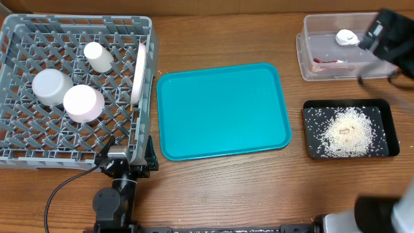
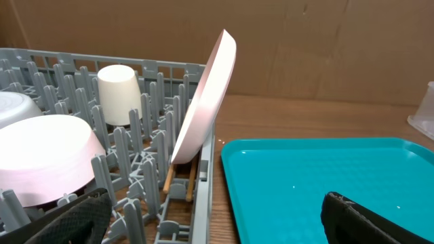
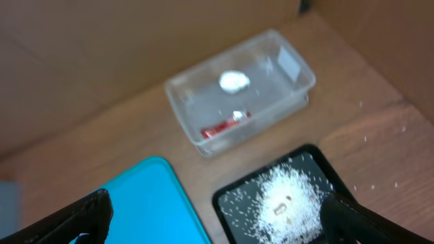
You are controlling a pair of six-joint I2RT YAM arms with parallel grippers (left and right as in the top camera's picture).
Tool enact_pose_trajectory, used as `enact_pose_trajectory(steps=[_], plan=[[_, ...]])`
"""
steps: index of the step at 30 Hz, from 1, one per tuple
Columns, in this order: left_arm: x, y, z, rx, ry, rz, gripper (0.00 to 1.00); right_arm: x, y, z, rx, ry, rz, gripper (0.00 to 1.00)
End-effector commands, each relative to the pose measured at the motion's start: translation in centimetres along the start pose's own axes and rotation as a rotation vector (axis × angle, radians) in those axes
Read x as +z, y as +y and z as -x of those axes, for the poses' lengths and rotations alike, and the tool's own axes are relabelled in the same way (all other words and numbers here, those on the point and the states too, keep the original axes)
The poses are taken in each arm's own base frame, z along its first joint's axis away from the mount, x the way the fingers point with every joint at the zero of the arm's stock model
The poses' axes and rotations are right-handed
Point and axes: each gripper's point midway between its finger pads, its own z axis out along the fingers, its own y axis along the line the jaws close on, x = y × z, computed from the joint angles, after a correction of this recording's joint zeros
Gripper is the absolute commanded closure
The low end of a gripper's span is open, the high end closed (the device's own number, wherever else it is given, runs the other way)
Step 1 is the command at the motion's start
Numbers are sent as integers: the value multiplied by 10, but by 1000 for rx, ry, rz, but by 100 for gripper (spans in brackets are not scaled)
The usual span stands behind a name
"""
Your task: Sort waste into correct bins and load items into the dishwasher
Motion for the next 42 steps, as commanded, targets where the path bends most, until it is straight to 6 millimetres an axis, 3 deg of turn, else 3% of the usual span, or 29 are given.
enact_pose_trajectory(steps=[1,5,10,13,16,22,30,36,42], plan=[[0,4,0,15,-7,18,0,-63,-12,3,20,-137,58,0],[0,4,0,14,-7,18,0,-108,-25,-2,42,-232,98,0],[0,4,0,15,-7,18,0,-147,-41,-9,68,-326,118,0],[0,4,0,15,-7,18,0,-160,-43,-21,73,-342,160,0],[0,4,0,14,-7,18,0,-159,-28,-36,57,-334,275,0],[0,4,0,15,-7,18,0,-108,-7,-103,17,-253,440,0],[0,4,0,14,-7,18,0,-37,18,-197,-35,-282,705,0],[0,4,0,14,-7,18,0,-4,22,-231,-28,-364,796,0],[0,4,0,15,-7,18,0,23,17,-237,-14,-489,785,0]])
